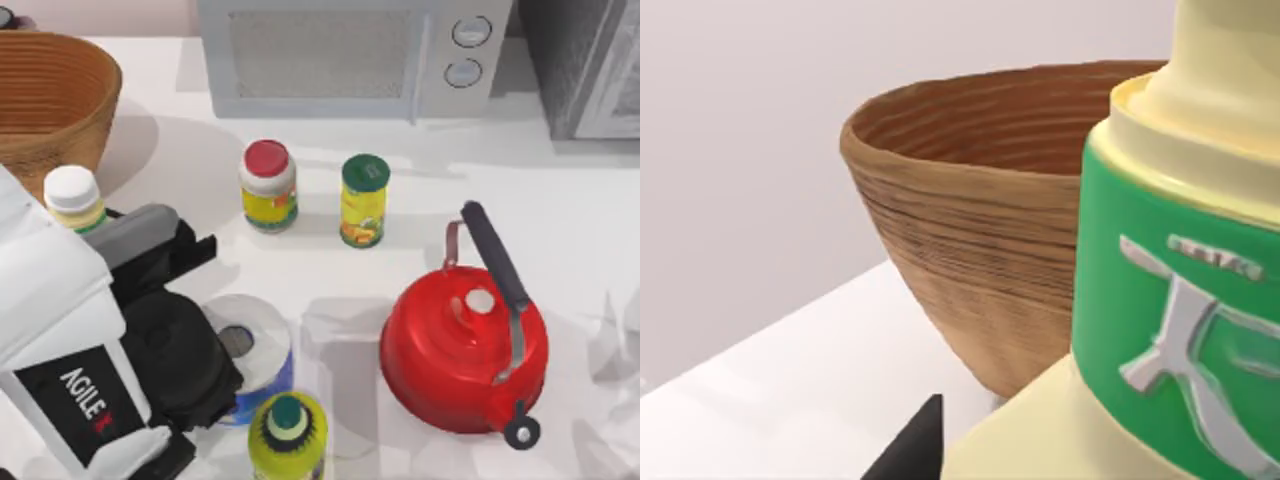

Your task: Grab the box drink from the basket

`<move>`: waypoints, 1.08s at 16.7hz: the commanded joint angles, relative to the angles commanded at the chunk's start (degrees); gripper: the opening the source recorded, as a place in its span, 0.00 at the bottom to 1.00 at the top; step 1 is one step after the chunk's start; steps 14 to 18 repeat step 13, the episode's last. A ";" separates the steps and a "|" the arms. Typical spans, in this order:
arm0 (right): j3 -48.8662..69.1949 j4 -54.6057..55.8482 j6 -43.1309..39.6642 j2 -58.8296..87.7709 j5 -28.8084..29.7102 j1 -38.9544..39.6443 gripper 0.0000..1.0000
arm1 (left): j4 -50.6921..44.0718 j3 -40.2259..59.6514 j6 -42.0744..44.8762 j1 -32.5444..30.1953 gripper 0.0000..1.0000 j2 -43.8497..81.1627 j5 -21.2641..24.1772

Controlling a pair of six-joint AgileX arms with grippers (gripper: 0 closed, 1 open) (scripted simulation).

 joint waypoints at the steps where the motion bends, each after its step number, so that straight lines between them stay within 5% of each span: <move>1: 0.00 0.00 0.00 0.00 0.00 0.00 1.00 | 0.00 0.00 0.00 0.00 0.53 0.00 0.00; 7: 0.00 0.00 0.00 0.00 0.00 0.00 1.00 | 0.00 0.00 0.00 0.00 0.98 0.00 0.00; 18: 0.00 0.00 0.00 0.00 0.00 0.00 1.00 | 0.00 0.00 0.00 0.00 1.00 0.00 0.00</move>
